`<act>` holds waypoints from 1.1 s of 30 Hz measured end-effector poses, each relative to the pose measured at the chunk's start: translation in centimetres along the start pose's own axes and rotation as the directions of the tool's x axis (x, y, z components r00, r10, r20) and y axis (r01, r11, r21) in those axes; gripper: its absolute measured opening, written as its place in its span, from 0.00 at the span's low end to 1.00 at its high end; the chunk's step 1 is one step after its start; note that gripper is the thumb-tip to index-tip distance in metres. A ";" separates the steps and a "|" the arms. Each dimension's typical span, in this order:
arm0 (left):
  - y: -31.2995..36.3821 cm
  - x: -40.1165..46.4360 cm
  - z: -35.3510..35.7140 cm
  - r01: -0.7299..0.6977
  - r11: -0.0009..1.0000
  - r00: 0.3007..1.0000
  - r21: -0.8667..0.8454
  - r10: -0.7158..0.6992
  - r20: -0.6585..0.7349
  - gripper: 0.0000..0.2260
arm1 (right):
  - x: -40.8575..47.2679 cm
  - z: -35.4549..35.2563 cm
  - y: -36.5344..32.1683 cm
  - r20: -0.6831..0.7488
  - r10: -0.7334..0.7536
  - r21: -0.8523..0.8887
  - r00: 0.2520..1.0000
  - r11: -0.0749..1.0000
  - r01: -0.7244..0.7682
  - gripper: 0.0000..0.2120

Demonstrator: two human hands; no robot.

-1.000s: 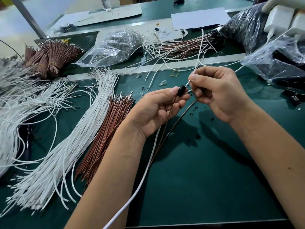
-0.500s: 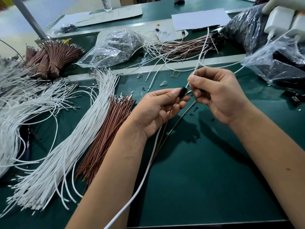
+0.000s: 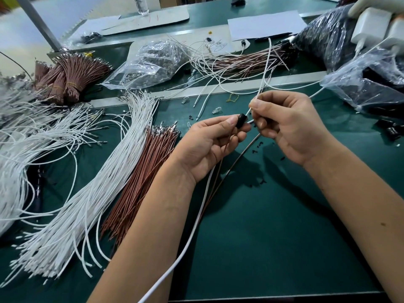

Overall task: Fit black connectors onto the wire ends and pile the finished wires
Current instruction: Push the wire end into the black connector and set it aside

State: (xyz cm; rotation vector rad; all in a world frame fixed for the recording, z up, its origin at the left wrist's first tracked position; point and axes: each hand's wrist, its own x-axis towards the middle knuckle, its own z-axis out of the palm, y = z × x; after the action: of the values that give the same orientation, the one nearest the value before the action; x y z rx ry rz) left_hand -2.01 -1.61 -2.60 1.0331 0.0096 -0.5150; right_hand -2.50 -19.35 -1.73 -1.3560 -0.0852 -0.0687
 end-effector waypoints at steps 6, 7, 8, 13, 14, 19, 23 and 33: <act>0.0 -0.1 0.1 0.004 1.000 1.000 0.019 -0.004 -0.001 0.07 | 0.0 -0.2 0.0 0.028 0.000 -0.018 1.000 1.000 0.000 0.06; 0.0 -0.1 0.1 0.006 1.000 1.000 0.027 -0.006 0.002 0.07 | 0.0 -0.1 0.1 0.033 -0.003 -0.037 0.999 0.999 0.004 0.06; 0.0 -0.2 0.1 0.005 0.999 1.000 0.034 -0.005 0.002 0.08 | 0.0 -0.1 0.1 0.036 -0.006 -0.057 0.999 0.998 0.009 0.06; 0.0 -0.1 0.1 0.003 1.000 1.000 -0.007 -0.003 -0.002 0.06 | 0.1 -0.3 0.0 0.048 0.005 0.027 0.999 1.000 -0.006 0.06; 0.0 0.0 0.1 0.007 1.000 1.000 -0.015 -0.007 0.004 0.06 | 0.1 -0.4 0.0 0.055 0.008 0.069 0.998 0.998 -0.012 0.06; 0.0 -0.1 0.1 0.001 1.000 1.000 -0.026 0.000 0.030 0.05 | 0.1 -0.1 0.3 0.022 -0.003 -0.001 1.000 1.000 0.003 0.06; 0.0 -0.1 0.1 0.001 0.999 0.999 -0.040 0.000 0.033 0.07 | 0.1 -0.3 0.1 0.043 0.023 0.078 0.999 0.997 -0.026 0.05; 0.0 -0.2 0.2 0.020 1.000 0.999 0.001 -0.020 0.042 0.13 | 0.0 -0.2 0.4 0.076 -0.005 -0.015 0.997 1.000 0.006 0.03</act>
State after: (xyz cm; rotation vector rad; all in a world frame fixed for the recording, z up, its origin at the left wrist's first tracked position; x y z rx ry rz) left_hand -2.19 -1.66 -2.42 1.0233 -0.0172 -0.5545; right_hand -2.41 -19.43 -2.19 -1.3741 -0.1528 -0.0229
